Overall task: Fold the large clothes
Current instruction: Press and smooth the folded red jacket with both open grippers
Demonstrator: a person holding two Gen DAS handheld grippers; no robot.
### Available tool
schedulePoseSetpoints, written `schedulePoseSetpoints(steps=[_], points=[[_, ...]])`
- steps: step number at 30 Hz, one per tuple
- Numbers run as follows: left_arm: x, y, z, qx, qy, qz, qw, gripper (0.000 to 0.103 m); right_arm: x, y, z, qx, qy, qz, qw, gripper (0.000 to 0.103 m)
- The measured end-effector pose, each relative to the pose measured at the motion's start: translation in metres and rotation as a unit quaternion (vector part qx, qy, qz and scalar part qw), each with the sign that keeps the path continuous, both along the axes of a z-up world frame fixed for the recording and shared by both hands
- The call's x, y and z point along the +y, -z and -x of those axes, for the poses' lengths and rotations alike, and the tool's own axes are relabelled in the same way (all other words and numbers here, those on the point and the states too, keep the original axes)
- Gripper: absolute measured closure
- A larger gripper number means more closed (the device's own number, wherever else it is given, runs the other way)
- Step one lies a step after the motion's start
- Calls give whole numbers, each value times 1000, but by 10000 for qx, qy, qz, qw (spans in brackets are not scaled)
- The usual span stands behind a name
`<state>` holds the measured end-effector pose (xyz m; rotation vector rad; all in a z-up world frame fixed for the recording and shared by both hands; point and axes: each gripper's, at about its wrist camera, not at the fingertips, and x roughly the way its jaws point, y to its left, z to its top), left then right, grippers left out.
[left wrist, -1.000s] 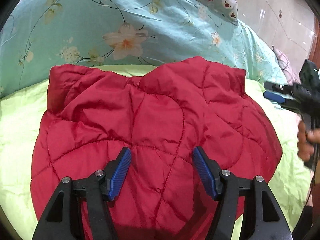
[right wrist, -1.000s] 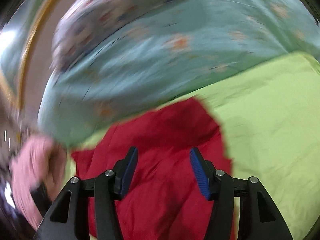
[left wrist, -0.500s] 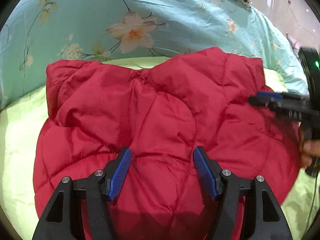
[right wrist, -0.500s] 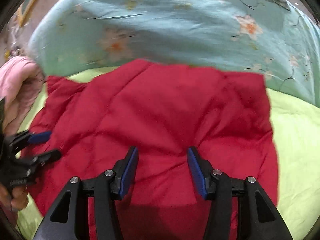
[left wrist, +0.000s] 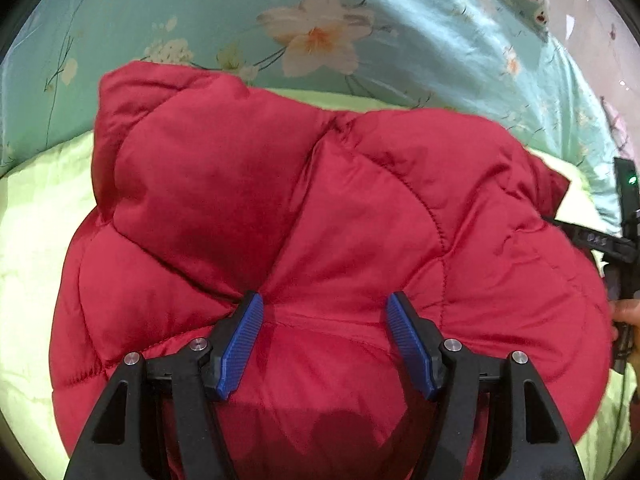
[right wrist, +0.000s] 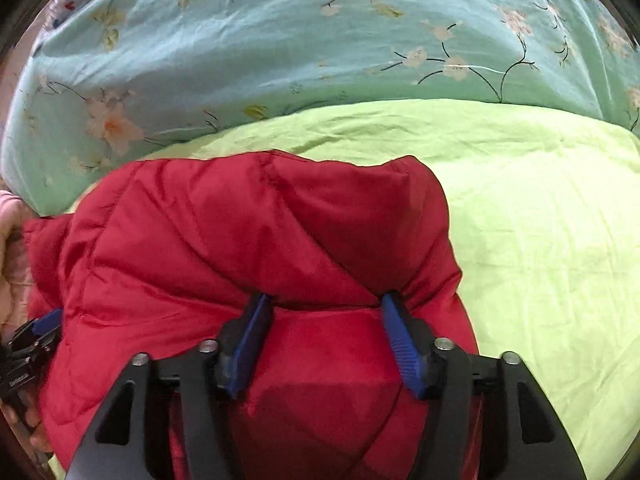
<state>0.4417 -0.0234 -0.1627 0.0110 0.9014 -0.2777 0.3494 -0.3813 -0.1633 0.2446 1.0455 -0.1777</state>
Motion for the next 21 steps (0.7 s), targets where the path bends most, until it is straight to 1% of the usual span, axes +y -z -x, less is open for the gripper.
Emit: schedulePoseSetpoints(steps=[4, 6, 10, 15, 17, 18, 19, 21], points=[[-4, 7, -11, 54, -82, -95, 9999, 37, -4, 4, 1, -18, 88, -107, 9999, 37], [-8, 7, -13, 44, -81, -148, 9998, 37, -4, 4, 2, -19, 91, -69, 9999, 37], [-7, -2, -6, 93, -34, -113, 9999, 38, -3, -1, 5, -2, 96, -23, 10000, 37], [7, -25, 18, 59, 126, 136, 9998, 30, -1, -24, 18, -159, 190, 20, 9997, 38], [14, -35, 30, -45, 67, 112, 9999, 26, -3, -34, 25, -213, 260, 10, 9994, 37], [18, -39, 37, -102, 33, 97, 9999, 24, -3, -38, 30, -250, 269, -40, 9993, 35], [24, -45, 44, -186, -8, 100, 9998, 21, -3, -44, 36, -293, 259, -105, 9992, 35], [31, -53, 55, -304, -59, 102, 9995, 19, -3, -53, 47, -324, 212, -126, 9992, 35]])
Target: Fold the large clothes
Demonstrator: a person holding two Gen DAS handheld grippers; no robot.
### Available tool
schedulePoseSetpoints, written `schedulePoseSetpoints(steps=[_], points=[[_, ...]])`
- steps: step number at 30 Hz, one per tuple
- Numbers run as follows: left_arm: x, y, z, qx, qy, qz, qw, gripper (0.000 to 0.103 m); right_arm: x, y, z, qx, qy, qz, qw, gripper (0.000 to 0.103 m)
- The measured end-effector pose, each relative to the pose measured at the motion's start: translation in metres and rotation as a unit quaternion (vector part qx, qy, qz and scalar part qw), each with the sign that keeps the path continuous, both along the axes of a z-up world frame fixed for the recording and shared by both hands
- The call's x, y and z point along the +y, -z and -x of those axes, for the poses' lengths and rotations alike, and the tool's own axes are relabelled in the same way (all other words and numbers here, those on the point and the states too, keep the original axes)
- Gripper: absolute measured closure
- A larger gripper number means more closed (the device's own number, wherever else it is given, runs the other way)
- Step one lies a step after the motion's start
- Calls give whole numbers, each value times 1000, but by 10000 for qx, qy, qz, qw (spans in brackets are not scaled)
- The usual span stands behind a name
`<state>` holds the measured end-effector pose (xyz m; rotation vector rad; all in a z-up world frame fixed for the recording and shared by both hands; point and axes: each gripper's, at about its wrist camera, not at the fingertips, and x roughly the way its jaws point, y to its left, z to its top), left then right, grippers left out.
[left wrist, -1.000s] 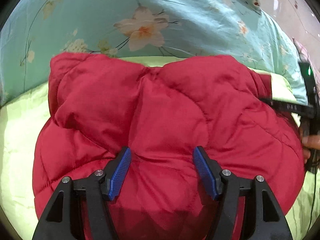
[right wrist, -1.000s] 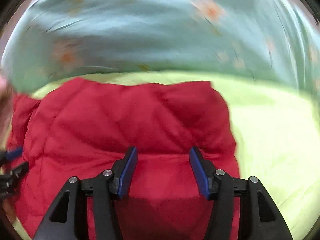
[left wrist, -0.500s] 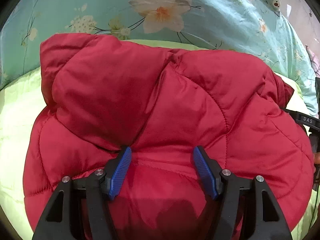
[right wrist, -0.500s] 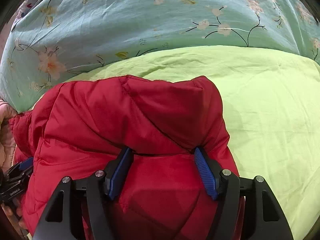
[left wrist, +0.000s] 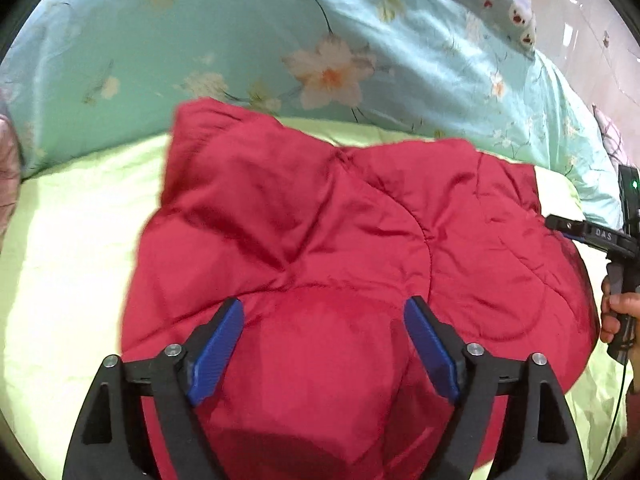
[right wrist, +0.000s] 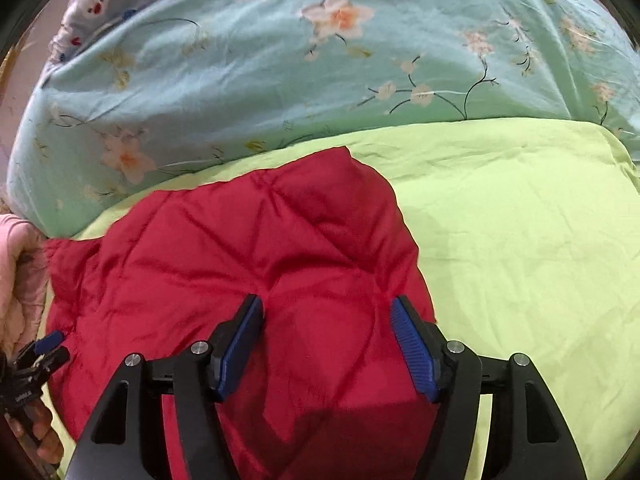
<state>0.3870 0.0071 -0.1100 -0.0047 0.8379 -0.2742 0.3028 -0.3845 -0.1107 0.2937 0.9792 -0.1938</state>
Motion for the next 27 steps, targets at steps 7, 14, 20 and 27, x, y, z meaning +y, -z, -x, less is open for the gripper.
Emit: schedulePoseSetpoints(steps=[7, 14, 20, 27], points=[[35, -10, 35, -70, -424, -22, 9991, 18, 6, -18, 31, -66, -109, -281, 9995, 34], [61, -4, 47, 30, -646, 127, 9978, 15, 12, -19, 39, -4, -183, -459, 9988, 30], [75, 0, 48, 113, -756, 235, 9968, 13, 8, -18, 52, 16, -172, -545, 9984, 30], [91, 3, 50, 240, -790, 518, 9952, 11, -8, -17, 63, 39, 17, -632, 9980, 27]])
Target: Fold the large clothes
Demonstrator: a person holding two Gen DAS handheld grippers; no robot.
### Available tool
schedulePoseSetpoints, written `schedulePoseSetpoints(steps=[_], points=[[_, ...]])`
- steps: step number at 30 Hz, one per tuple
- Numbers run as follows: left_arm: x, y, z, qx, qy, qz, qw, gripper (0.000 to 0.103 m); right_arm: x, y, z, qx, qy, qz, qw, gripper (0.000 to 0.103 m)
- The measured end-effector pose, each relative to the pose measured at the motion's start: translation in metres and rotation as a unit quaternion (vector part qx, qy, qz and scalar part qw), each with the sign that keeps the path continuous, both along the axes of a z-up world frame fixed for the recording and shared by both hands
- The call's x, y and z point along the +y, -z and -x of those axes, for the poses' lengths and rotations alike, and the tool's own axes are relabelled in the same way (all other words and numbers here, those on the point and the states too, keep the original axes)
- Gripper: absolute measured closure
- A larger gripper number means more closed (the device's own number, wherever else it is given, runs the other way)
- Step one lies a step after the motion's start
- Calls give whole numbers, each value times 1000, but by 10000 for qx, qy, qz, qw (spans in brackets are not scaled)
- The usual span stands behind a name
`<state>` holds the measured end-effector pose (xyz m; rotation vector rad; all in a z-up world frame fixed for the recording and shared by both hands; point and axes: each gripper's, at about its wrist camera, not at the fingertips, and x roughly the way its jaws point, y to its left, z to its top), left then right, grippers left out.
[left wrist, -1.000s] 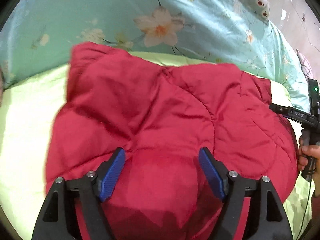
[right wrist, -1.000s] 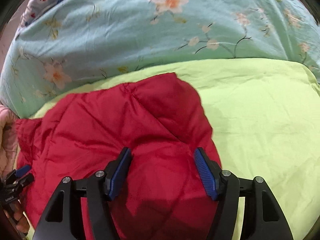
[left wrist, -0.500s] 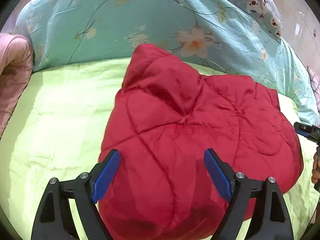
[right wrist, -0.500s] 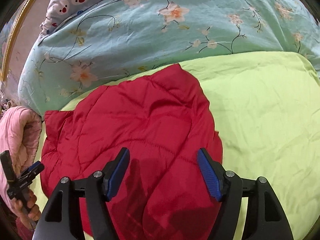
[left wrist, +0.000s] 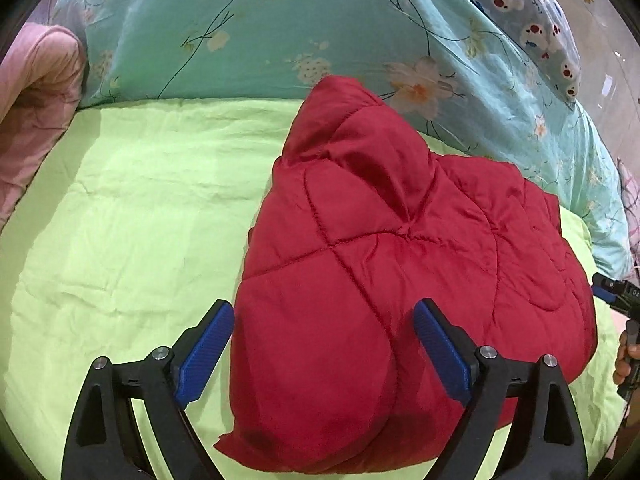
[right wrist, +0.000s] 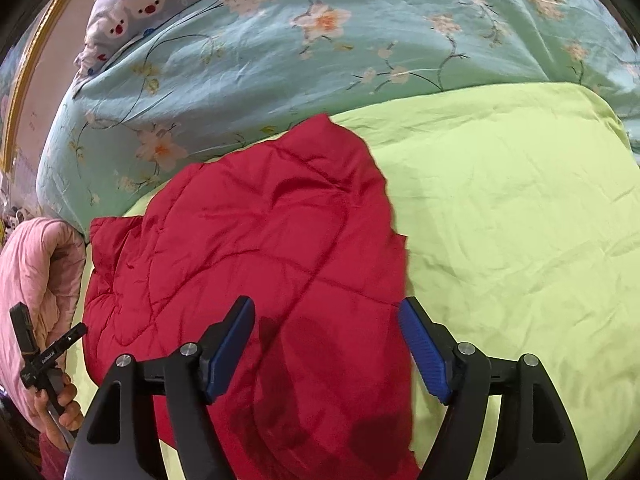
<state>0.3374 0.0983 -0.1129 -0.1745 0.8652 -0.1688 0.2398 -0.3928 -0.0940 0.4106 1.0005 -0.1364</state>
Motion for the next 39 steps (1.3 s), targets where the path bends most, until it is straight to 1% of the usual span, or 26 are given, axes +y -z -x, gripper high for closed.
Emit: schedulePoseSetpoints(steps=[4, 9, 14, 16, 18, 19, 22, 24, 26, 29, 31, 33, 35, 37, 39], points=[[8, 2, 3, 62, 43, 265, 9996, 7, -10, 3, 7, 30, 56, -136, 9999, 27], [17, 7, 2, 191, 34, 496, 9986, 3, -21, 10, 13, 46, 139, -356, 9993, 25], [25, 19, -4, 454, 99, 815, 9956, 1, -30, 22, 16, 99, 221, -779, 9967, 25], [28, 26, -9, 548, 132, 943, 9939, 1, -30, 29, 16, 101, 163, -938, 9954, 23], [30, 34, -15, 622, 148, 1072, 9922, 1, -30, 36, 15, 97, 119, -1113, 9937, 18], [31, 37, -17, 664, 165, 1135, 9912, 1, -29, 40, 14, 102, 92, -1208, 9926, 17], [37, 53, -31, 859, 220, 1492, 9848, 1, -28, 54, 10, 219, 28, -1498, 9885, 12], [41, 63, -40, 976, 206, 1763, 9793, 1, -29, 58, 8, 231, 37, -1596, 9869, 7], [45, 72, -48, 1074, 179, 2019, 9733, 1, -31, 64, 5, 243, 57, -1719, 9848, 6], [46, 83, -58, 1104, 163, 2275, 9674, 1, -31, 72, 3, 253, 24, -2006, 9793, 5], [44, 89, -65, 1098, 164, 2363, 9653, 0, -30, 75, 1, 225, -6, -2113, 9772, 5], [39, 92, -68, 1091, 194, 2368, 9652, 0, -27, 78, -2, 230, -94, -2206, 9750, 6], [30, 92, -73, 1064, 240, 2154, 9704, 0, -23, 82, -5, 247, -150, -2320, 9723, 7], [25, 91, -75, 1009, 258, 1974, 9748, 3, -19, 84, -6, 242, -198, -2333, 9719, 10], [24, 90, -78, 960, 273, 1952, 9757, 9, -17, 84, -8, 242, -230, -2353, 9714, 20]])
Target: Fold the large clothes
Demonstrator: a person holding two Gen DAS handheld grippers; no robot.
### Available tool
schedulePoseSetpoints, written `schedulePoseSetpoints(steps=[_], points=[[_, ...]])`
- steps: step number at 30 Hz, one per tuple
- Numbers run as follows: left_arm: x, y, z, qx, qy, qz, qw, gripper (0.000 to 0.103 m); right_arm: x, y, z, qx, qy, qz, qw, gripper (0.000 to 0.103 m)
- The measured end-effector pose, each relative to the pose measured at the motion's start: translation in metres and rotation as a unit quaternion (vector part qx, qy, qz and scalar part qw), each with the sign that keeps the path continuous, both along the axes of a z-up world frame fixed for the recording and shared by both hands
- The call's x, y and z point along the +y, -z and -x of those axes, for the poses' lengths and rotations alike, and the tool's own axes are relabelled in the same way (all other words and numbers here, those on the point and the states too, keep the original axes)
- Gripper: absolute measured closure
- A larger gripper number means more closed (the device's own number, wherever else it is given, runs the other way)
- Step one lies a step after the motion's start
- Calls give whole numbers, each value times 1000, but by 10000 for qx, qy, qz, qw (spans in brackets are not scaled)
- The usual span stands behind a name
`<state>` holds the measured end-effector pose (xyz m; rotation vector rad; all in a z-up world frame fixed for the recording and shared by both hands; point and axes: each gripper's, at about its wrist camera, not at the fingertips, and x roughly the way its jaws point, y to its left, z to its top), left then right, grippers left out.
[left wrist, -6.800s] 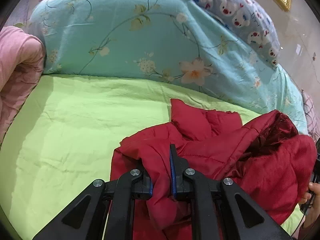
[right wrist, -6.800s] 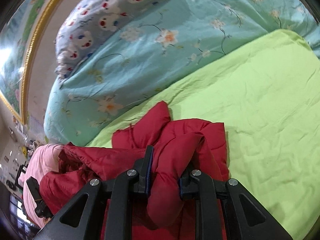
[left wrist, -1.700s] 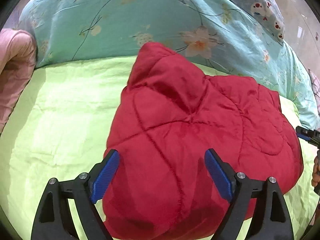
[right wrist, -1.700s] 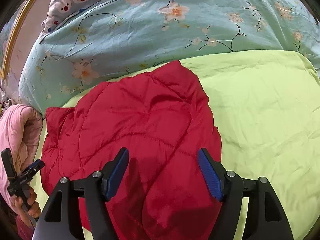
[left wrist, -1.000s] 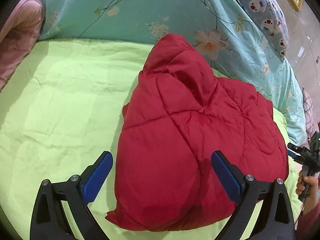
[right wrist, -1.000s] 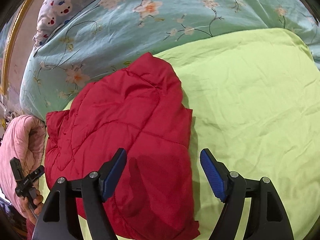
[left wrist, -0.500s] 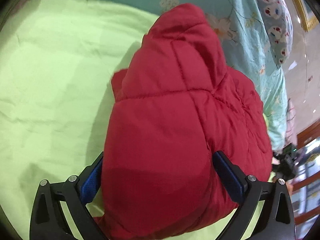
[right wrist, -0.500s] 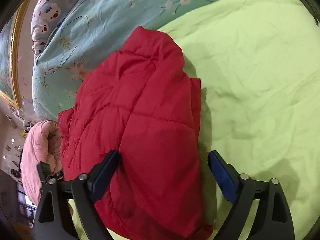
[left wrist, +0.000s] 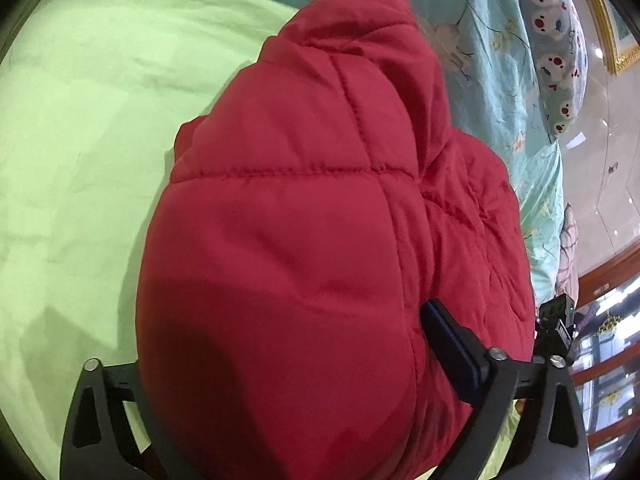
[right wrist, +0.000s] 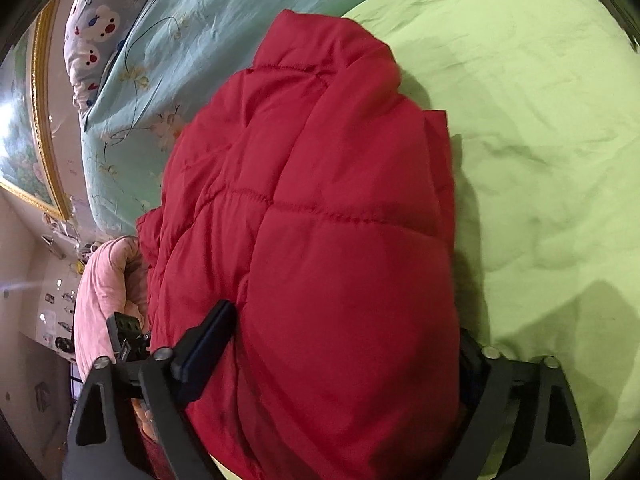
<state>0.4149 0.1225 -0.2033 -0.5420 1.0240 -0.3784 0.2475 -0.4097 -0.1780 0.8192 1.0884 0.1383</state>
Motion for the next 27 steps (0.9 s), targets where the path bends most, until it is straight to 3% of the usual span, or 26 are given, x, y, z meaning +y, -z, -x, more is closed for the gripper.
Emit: schedulePoseSetpoints(steps=[3, 7, 10, 16, 27], points=[[-1, -4, 2, -101, 31, -34, 9999, 23, -1, 0, 1, 0, -10, -146, 9999, 31], [-4, -14, 6, -310, 13, -133, 9994, 42, 0, -6, 2, -99, -53, -364, 9993, 52], [-1, -25, 18, -444, 26, -74, 9990, 51, 3, -12, 4, -184, -34, -442, 9989, 58], [12, -51, 46, -708, -16, -166, 9974, 55, 28, -36, 10, -406, -198, -499, 9977, 64], [50, -92, 130, -1095, -241, -423, 9928, 56, 114, -65, 27, -754, -832, -516, 9923, 66]])
